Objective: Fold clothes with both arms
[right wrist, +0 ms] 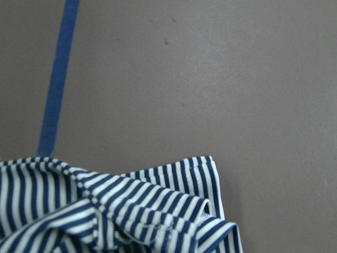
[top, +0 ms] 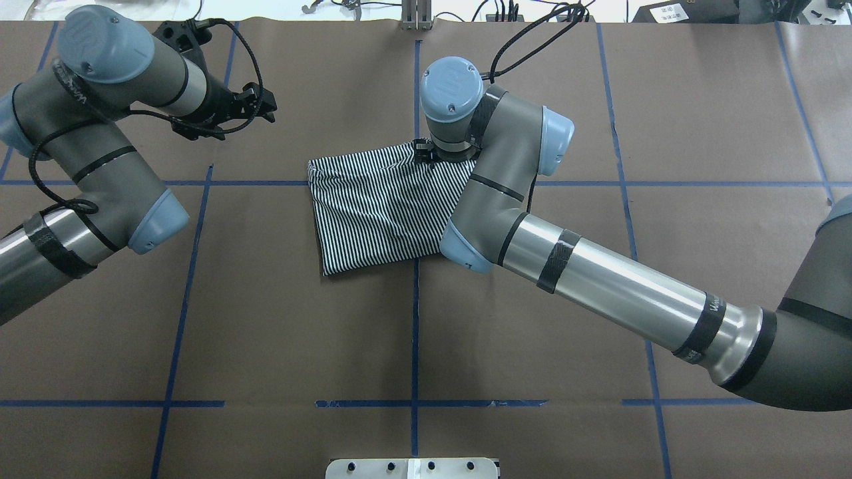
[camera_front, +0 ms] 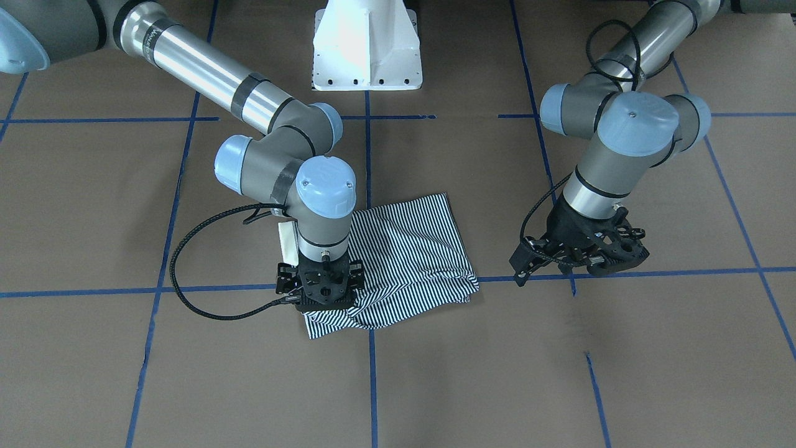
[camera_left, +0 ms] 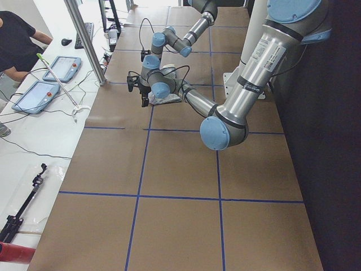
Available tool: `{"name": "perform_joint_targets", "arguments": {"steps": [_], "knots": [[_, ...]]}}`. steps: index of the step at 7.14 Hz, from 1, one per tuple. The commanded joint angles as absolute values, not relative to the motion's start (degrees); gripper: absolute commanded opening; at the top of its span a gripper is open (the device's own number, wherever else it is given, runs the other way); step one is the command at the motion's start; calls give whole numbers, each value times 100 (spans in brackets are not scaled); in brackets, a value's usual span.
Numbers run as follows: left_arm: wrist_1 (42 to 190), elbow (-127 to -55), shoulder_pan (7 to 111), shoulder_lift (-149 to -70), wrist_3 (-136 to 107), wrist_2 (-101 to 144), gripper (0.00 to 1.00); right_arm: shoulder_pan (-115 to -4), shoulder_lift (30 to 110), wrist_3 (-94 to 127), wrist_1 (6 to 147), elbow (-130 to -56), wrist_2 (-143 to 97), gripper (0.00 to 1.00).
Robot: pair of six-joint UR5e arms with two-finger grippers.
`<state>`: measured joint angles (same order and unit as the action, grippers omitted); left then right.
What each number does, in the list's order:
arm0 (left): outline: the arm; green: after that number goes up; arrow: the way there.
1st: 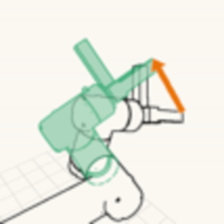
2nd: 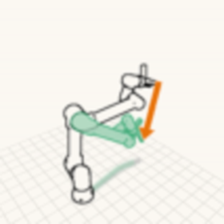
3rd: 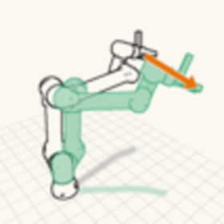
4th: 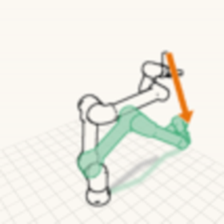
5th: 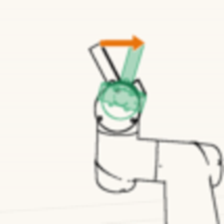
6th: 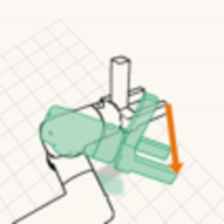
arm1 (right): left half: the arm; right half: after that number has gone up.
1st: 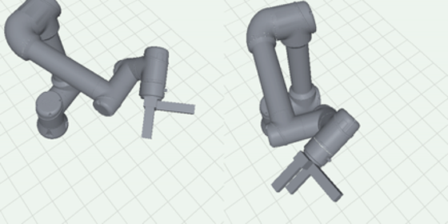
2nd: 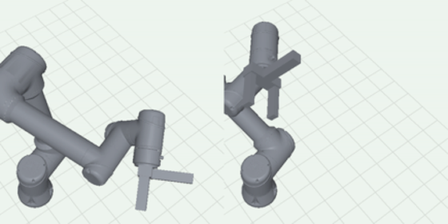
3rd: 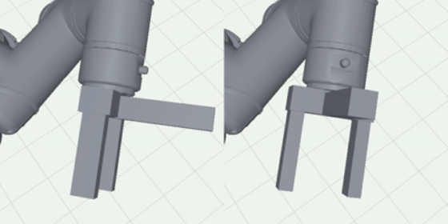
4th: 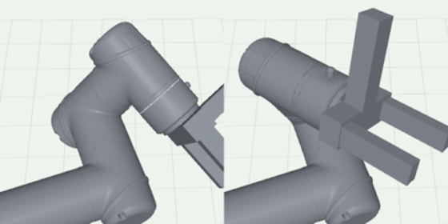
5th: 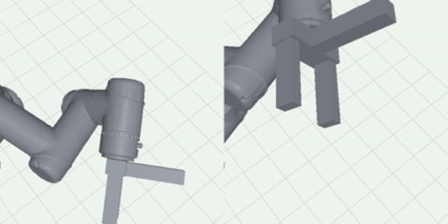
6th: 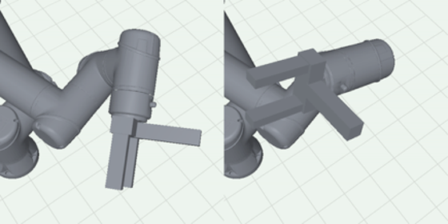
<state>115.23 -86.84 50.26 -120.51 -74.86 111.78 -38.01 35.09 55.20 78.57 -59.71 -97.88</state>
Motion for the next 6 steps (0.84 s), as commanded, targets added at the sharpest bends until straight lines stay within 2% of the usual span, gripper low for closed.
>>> {"name": "perform_joint_targets", "arguments": {"steps": [1, 4, 6], "knots": [[11522, -8666, 5019, -12041, -7488, 11188, 100, -4208, 3498, 5099, 7805, -5757, -9677, 100], [11531, -8675, 5027, -12015, -7480, 11162, 100, -4727, 3480, 4941, 7444, -5625, -9720, 100], [11514, -8927, 5194, -11919, -7296, 11188, 100, -5287, 3576, 4554, 7497, -5834, -10602, 100]]}}
